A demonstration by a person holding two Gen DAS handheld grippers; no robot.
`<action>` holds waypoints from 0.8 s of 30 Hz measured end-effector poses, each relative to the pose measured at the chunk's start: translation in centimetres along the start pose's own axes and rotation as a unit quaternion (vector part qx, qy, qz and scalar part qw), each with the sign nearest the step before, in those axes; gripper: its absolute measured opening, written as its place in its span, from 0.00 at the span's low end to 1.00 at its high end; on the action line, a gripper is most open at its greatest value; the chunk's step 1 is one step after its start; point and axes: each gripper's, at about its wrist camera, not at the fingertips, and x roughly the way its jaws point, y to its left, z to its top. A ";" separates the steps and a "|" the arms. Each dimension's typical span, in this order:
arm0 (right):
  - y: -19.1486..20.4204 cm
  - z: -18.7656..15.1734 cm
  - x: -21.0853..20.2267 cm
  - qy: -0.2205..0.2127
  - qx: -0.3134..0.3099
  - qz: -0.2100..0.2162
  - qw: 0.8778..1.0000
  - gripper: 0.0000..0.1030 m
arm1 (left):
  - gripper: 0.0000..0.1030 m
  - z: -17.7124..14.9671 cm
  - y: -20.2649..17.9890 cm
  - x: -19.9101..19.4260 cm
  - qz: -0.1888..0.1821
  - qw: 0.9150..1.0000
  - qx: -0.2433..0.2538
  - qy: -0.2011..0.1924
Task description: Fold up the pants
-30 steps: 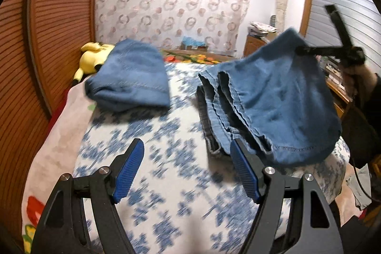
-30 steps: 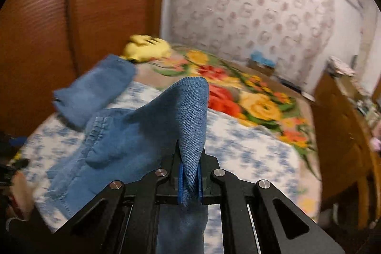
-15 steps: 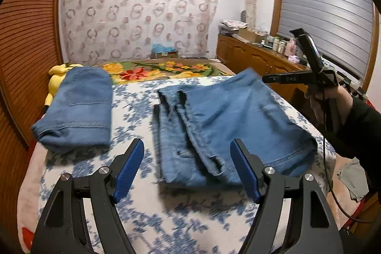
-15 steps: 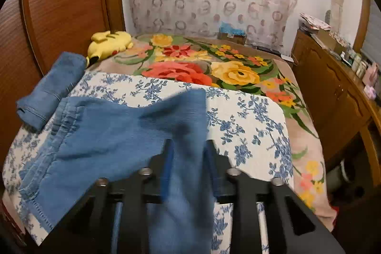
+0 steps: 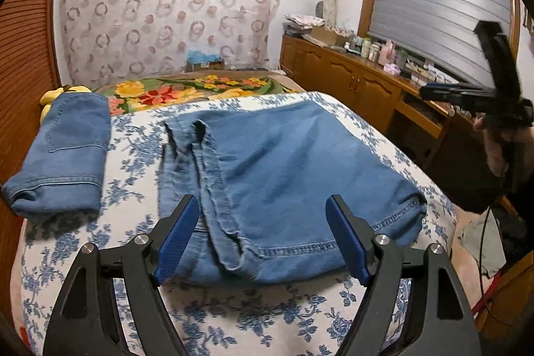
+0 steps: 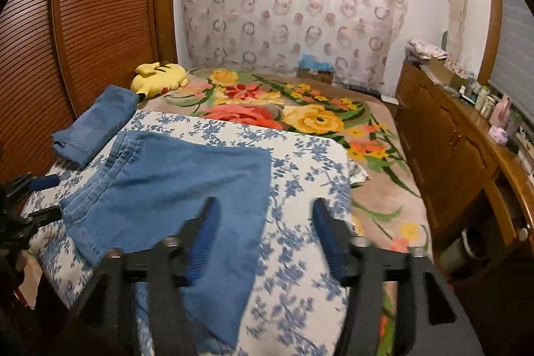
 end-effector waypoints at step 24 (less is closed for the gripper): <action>0.1 -8.6 9.8 0.083 0.107 0.090 0.987 0.63 | 0.77 -3.3 -1.5 3.6 0.023 0.998 0.033 0.057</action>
